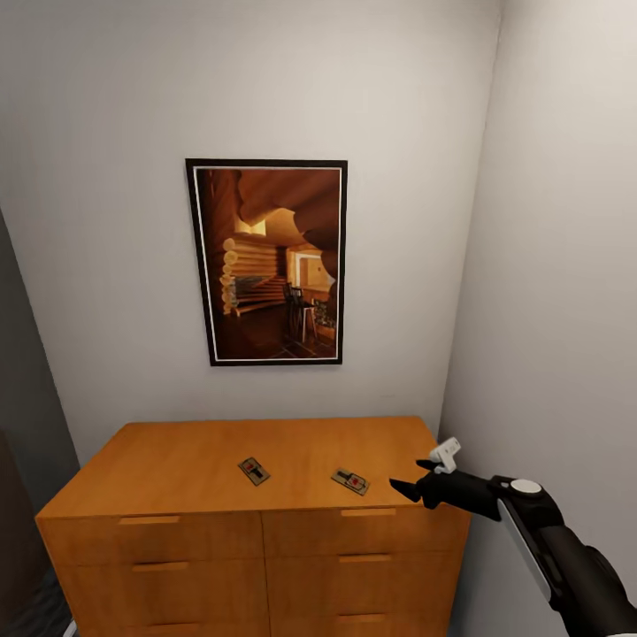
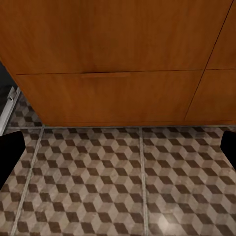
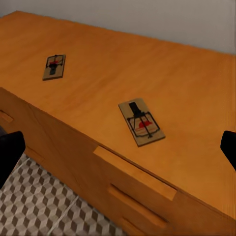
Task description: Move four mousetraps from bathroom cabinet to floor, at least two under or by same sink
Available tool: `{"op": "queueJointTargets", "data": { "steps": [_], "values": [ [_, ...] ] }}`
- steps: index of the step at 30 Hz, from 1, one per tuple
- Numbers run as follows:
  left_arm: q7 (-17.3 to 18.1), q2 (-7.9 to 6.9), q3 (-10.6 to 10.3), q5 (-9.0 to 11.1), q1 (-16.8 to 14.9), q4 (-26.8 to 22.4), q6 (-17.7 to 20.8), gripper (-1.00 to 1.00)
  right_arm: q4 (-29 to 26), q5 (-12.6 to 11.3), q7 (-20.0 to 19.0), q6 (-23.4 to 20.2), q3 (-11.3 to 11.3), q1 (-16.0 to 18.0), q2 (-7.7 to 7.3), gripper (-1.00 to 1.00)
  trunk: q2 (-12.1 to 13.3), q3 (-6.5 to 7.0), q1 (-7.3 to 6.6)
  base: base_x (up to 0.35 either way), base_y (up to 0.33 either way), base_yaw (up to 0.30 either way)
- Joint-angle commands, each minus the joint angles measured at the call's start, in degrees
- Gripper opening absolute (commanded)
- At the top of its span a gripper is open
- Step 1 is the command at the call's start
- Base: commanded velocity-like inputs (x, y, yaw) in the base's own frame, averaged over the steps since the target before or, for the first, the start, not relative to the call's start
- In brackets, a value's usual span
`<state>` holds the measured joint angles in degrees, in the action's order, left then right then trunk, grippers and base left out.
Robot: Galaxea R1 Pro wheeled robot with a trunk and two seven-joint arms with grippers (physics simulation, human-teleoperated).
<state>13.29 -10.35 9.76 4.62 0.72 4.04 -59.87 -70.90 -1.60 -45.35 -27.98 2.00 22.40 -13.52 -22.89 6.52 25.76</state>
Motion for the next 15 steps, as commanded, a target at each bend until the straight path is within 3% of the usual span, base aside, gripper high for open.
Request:
{"op": "queueJointTargets", "data": {
  "steps": [1, 15],
  "values": [
    [0.6, -0.01, 0.2, 0.5, 0.0, 0.1, -0.1, 1.00, 0.2, -0.2, 0.1, -0.4, -0.1, 0.0, -0.06, 1.00, 0.0, -0.01, 0.02, 0.014, 0.000, 0.000],
    [0.6, -0.02, 0.2, 0.5, 0.0, 0.1, -0.1, 1.00, 0.6, -0.1, 3.3, -0.4, -1.0, 0.0, -0.10, 1.00, 0.0, -0.01, 0.02, 0.083, 0.000, 0.000]
  ]
}}
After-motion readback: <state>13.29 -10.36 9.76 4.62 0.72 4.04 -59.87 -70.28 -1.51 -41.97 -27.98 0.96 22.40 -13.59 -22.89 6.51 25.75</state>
